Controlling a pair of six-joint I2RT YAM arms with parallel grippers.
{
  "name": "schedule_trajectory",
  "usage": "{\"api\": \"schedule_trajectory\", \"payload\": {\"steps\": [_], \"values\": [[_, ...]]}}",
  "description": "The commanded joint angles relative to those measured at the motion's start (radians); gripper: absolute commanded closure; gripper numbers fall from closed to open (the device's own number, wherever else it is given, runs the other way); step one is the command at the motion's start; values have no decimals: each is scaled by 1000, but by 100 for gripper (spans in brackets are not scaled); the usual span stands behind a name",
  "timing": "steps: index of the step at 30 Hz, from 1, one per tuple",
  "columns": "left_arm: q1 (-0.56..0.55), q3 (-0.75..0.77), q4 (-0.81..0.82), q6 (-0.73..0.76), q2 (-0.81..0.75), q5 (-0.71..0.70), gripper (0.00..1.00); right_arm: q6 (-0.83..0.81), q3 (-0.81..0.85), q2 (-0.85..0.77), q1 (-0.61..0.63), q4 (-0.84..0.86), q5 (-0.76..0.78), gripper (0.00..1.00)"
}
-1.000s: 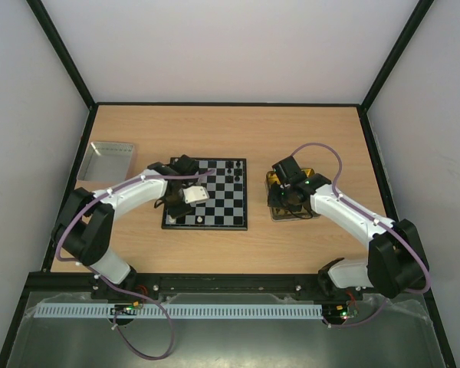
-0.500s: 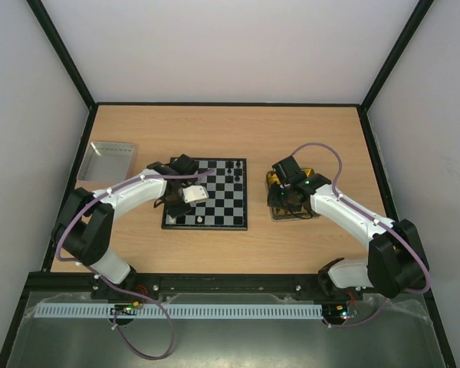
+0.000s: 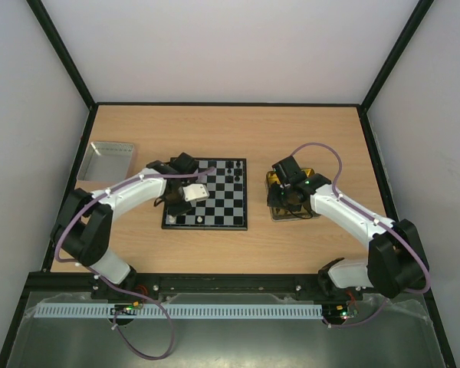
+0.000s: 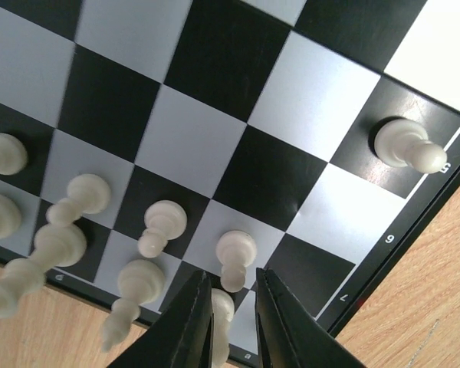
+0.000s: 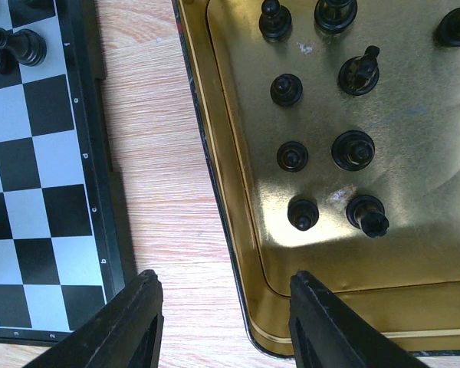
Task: Set up the chess pieces on the board
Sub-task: Move the chess piece to the chessboard.
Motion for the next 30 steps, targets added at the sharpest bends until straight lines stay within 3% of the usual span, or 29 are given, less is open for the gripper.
{"api": "schedule_trajectory", "payload": {"steps": [1, 10, 30], "values": [[8, 43, -30, -2, -35, -9, 79, -1, -8, 1, 4, 11, -2, 56], [-4, 63, -38, -7, -43, -17, 76, -6, -5, -2, 4, 2, 2, 56], [-173, 72, -23, -68, 17, -3, 75, -11, -4, -12, 4, -12, 10, 55]]}}
